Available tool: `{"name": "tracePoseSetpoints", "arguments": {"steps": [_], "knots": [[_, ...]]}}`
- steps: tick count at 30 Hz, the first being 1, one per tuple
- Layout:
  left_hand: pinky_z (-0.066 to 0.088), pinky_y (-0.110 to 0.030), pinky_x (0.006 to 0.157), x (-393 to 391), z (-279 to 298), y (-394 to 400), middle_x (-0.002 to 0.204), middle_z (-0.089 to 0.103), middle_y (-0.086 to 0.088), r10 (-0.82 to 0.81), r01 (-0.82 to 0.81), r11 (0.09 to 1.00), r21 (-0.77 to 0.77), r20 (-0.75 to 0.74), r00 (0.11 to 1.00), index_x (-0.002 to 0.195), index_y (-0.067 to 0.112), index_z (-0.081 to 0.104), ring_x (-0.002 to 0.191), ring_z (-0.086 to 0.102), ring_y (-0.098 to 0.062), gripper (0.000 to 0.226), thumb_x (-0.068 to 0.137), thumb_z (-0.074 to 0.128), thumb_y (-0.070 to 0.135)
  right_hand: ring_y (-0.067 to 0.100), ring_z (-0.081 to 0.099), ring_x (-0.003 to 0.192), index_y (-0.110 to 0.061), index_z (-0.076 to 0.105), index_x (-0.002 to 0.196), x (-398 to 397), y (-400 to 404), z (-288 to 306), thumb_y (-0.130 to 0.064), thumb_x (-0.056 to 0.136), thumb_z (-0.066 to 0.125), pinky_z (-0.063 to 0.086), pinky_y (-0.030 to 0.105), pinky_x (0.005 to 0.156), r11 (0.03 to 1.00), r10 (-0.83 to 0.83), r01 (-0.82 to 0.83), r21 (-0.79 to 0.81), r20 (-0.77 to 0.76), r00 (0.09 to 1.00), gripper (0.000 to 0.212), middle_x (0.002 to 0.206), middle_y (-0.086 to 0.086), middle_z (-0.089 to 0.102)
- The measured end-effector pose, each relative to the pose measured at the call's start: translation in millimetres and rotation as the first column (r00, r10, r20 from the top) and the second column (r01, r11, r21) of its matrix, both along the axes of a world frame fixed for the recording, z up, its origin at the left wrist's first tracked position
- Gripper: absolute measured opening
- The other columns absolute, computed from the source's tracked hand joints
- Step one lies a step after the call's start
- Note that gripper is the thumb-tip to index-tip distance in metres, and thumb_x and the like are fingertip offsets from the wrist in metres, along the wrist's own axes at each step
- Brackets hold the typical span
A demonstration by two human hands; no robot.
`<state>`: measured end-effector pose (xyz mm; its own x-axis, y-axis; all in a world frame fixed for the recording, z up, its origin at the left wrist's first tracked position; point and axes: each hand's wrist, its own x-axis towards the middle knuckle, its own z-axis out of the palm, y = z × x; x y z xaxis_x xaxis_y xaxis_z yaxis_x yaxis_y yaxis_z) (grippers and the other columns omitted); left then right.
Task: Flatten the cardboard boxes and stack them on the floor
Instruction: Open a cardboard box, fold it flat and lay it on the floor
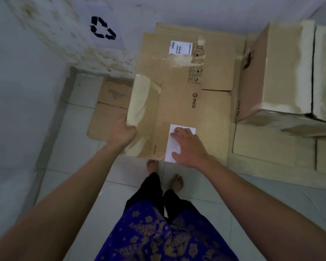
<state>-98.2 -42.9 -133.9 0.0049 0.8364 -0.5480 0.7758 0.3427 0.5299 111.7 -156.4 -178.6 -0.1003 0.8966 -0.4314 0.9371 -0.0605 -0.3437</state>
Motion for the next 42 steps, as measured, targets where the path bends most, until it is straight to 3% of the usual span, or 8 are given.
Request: {"name": "tracePoseSetpoints", "arguments": {"steps": [4, 7, 13, 20, 25, 29, 35, 42], "knots": [[0.049, -0.036, 0.087, 23.5, -1.8, 42.4, 0.128, 0.056, -0.014, -0.136, 0.139, 0.99, 0.024, -0.094, 0.986, 0.145, 0.002, 0.034, 0.112, 0.058, -0.034, 0.073, 0.081, 0.061, 0.026, 0.027, 0.037, 0.133, -0.013, 0.043, 0.145, 17.9, 44.2, 3.6, -0.028, 0.092, 0.059, 0.041, 0.041, 0.102, 0.975, -0.219, 0.22, 0.003, -0.096, 0.971, 0.058, 0.146, 0.006, 0.039], [0.028, -0.045, 0.116, 49.0, -9.8, 79.3, 0.16, 0.015, -0.023, -0.265, 0.284, 0.958, 0.044, -0.247, 0.932, 0.153, -0.003, -0.002, 0.145, 0.023, -0.04, 0.094, 0.088, 0.06, 0.024, 0.029, 0.037, 0.132, -0.012, 0.043, 0.141, 42.6, 80.5, 1.3, -0.023, 0.092, 0.055, 0.043, 0.042, 0.1, 0.97, -0.243, 0.243, 0.019, 0.005, 0.97, 0.051, 0.144, 0.008, 0.04], [0.008, -0.054, 0.119, 94.2, -29.5, 146.8, 0.164, -0.01, -0.014, -0.346, 0.406, 0.91, 0.088, -0.382, 0.857, 0.156, 0.015, 0.006, 0.151, -0.007, -0.035, 0.085, 0.091, 0.059, 0.027, 0.027, 0.037, 0.124, -0.021, 0.053, 0.12, 96.7, 134.0, -4.9, -0.033, 0.074, 0.072, 0.04, 0.043, 0.097, 0.886, -0.458, 0.427, 0.181, 0.194, 0.867, 0.052, 0.129, 0.004, 0.037], [0.029, -0.053, 0.114, 95.4, -63.2, 173.5, 0.161, 0.0, -0.021, -0.284, 0.274, 0.959, -0.075, -0.222, 0.933, 0.156, 0.028, -0.004, 0.147, 0.014, -0.043, 0.116, 0.075, 0.077, 0.046, 0.037, 0.03, 0.127, -0.024, 0.032, 0.127, 124.5, 142.6, -15.3, -0.072, 0.021, 0.083, 0.04, 0.046, 0.104, 0.58, -0.803, 0.814, 0.03, 0.195, 0.564, 0.127, 0.138, 0.02, 0.03], [0.043, -0.05, 0.104, 85.8, -63.2, 177.1, 0.149, 0.038, -0.016, -0.187, 0.192, 0.98, 0.061, -0.077, 0.979, 0.155, 0.027, 0.005, 0.133, 0.044, -0.037, 0.128, 0.06, 0.089, 0.041, 0.032, 0.038, 0.113, -0.024, 0.031, 0.121, 129.4, 149.9, -7.5, -0.065, 0.022, 0.089, 0.04, 0.039, 0.089, 0.59, -0.794, 0.808, 0.003, 0.188, 0.579, 0.122, 0.118, 0.016, 0.045], [0.051, -0.051, 0.094, 82.2, -57.2, 176.4, 0.133, 0.054, -0.012, -0.163, 0.17, 0.958, 0.231, -0.05, 0.985, 0.151, 0.025, 0.017, 0.121, 0.055, -0.036, 0.117, 0.056, 0.081, 0.052, 0.036, 0.049, 0.108, -0.031, 0.031, 0.124, 135.8, 150.8, 10.3, -0.028, 0.059, 0.082, 0.047, 0.036, 0.083, 0.442, -0.897, 0.895, 0.063, 0.008, 0.442, 0.082, 0.121, 0.014, 0.041], [0.051, -0.038, 0.071, 102.6, -28.6, 165.2, 0.109, 0.064, -0.012, -0.17, 0.226, 0.92, 0.321, -0.193, 0.966, 0.15, 0.014, 0.024, 0.09, 0.065, -0.032, 0.067, 0.09, 0.054, 0.016, 0.035, 0.062, 0.092, -0.027, 0.032, 0.154, 117.3, 152.2, 35.6, -0.006, 0.089, 0.056, 0.053, 0.041, 0.084, 0.604, -0.759, 0.747, 0.276, -0.085, 0.645, 0.072, 0.123, 0.013, 0.053], [0.055, -0.05, 0.082, 107.4, 20.7, 149.3, 0.132, 0.057, -0.016, -0.26, 0.336, 0.894, 0.296, -0.267, 0.928, 0.156, 0.024, -0.003, 0.102, 0.063, -0.034, 0.095, 0.087, 0.056, -0.003, 0.033, 0.063, 0.093, -0.02, 0.033, 0.155, 100.5, 144.3, 62.8, -0.004, 0.088, 0.057, 0.053, 0.043, 0.086, 0.639, -0.711, 0.715, 0.283, -0.139, 0.69, 0.072, 0.119, 0.013, 0.056]]}}
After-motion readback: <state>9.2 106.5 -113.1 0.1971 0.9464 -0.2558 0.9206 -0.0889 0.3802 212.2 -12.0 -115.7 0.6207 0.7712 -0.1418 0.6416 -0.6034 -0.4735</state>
